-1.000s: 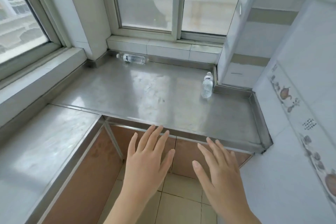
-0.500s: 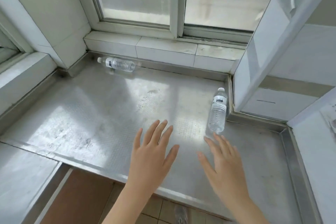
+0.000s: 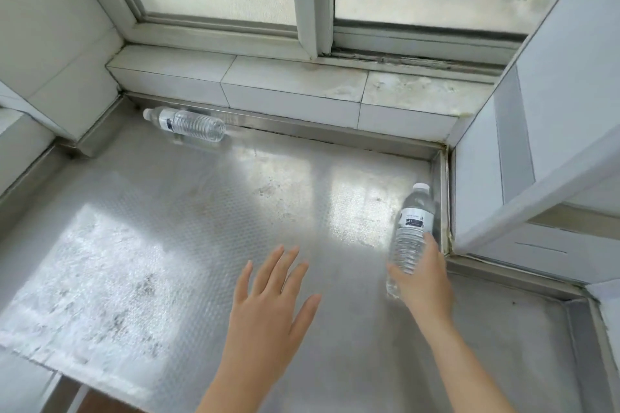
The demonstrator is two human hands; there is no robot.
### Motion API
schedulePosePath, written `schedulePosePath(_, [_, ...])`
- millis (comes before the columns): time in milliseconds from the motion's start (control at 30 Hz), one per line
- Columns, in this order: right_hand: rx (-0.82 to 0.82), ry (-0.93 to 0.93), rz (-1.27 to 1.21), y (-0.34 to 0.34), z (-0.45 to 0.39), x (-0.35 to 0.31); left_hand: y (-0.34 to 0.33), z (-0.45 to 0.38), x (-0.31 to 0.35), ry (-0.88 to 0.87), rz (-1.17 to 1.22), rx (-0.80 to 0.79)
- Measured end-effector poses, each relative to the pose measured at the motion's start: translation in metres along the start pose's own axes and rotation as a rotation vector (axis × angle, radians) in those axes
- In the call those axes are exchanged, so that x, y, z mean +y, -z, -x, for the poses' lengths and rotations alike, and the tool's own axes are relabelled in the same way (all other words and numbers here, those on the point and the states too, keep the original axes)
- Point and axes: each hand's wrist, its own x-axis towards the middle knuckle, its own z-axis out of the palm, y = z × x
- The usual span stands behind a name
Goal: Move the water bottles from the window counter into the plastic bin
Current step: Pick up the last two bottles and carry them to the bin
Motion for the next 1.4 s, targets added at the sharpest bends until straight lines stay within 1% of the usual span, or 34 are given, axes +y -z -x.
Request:
schedulePosePath(33, [-0.008, -0.009, -0.059, 0.001, -0.005, 0.001, -0.003, -0.003, -0.001, -0.001, 0.004, -0.005])
schedulePosePath(100, [-0.061, -0.061, -0.268, 0.004, -0.01, 0.003, -0.007, -0.007, -0.003, -0.002, 0.02, -0.011])
schedulePosePath(167, [-0.176, -0.12, -0.394, 0.006, -0.008, 0.005, -0.01, -0.01, -0.006, 0.009, 0.036, -0.015])
schedulePosePath(233, [-0.241, -0.145, -0.385, 0.004, -0.004, 0.006, -0.013, -0.014, -0.01, 0.023, 0.047, -0.02])
schedulePosePath(300, [-0.248, -0.156, -0.371, -0.002, -0.002, 0.0, -0.014, -0.017, -0.016, 0.031, 0.054, -0.017])
schedulePosePath(400, [-0.299, -0.123, -0.312, -0.015, -0.005, -0.022, -0.015, -0.026, -0.03, 0.052, 0.074, -0.003])
schedulePosePath(467, [-0.33, -0.115, -0.317, -0.028, -0.007, -0.037, -0.014, -0.032, -0.042, 0.065, 0.082, 0.003])
schedulePosePath(533, [-0.322, -0.12, -0.338, -0.041, -0.007, -0.048, -0.012, -0.039, -0.056, 0.067, 0.085, 0.009])
schedulePosePath(633, [-0.272, -0.101, -0.298, -0.054, -0.003, -0.064, -0.011, -0.05, -0.084, 0.089, 0.14, 0.017])
schedulePosePath(667, [-0.26, -0.11, -0.311, -0.056, -0.002, -0.069, -0.012, -0.055, -0.095, 0.107, 0.168, 0.013])
schedulePosePath(767, [-0.264, -0.177, -0.467, -0.063, 0.001, -0.085, -0.01, -0.074, -0.132, 0.138, 0.219, -0.024])
schedulePosePath(833, [-0.278, -0.18, -0.524, -0.066, 0.007, -0.1, -0.005, -0.094, -0.154, 0.148, 0.262, -0.061])
schedulePosePath(900, [-0.281, -0.156, -0.558, -0.073, 0.011, -0.12, -0.002, -0.119, -0.177, 0.199, 0.37, -0.108])
schedulePosePath(967, [-0.278, -0.13, -0.581, -0.083, 0.013, -0.143, -0.004, -0.146, -0.201, 0.311, 0.547, -0.095])
schedulePosePath(1100, [-0.275, -0.054, -0.622, -0.102, 0.011, -0.189, -0.022, -0.217, -0.251, 0.644, 0.981, -0.009])
schedulePosePath(1233, [-0.269, -0.019, -0.645, -0.121, 0.003, -0.222, -0.046, -0.296, -0.301, 0.927, 1.235, 0.129])
schedulePosePath(1300, [-0.269, -0.003, -0.652, -0.128, -0.003, -0.235, -0.054, -0.328, -0.314, 1.1, 1.308, 0.183])
schedulePosePath(1367, [-0.267, 0.014, -0.654, -0.134, -0.008, -0.244, -0.061, -0.353, -0.32, 1.311, 1.253, 0.212])
schedulePosePath(1400, [-0.268, 0.023, -0.657, -0.137, -0.011, -0.248, -0.063, -0.364, -0.321, 1.389, 1.2, 0.228])
